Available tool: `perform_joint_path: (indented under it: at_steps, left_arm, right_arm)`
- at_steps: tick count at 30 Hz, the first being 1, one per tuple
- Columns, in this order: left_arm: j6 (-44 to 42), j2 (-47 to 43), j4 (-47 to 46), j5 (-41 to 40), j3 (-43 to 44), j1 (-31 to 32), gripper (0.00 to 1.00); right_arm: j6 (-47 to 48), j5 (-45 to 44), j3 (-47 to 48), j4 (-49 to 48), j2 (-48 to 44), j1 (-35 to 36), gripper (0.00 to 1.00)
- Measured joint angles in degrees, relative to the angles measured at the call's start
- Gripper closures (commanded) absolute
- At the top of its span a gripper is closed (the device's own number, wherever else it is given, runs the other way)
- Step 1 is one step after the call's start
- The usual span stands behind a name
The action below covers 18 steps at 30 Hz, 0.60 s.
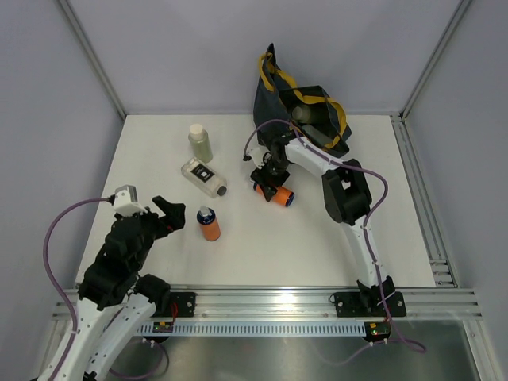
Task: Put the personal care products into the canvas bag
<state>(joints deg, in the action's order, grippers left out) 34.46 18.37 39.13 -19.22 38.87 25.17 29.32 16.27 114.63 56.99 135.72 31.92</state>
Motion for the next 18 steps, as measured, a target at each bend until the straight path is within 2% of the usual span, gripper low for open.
perform_joint_path:
  at_steps: [11, 18]
  left_arm:
    - [7.7, -2.9, -2.8, 4.5, -8.7, 0.0, 0.01]
    - [10.6, -4.6, -3.0, 5.2, -9.5, 0.0, 0.01]
  right_arm:
    - [-8.9, 24.9, -9.2, 2.9, -2.2, -5.9, 0.8]
    - [-10.9, 34.6, -13.2, 3.0, -2.1, -6.3, 0.82]
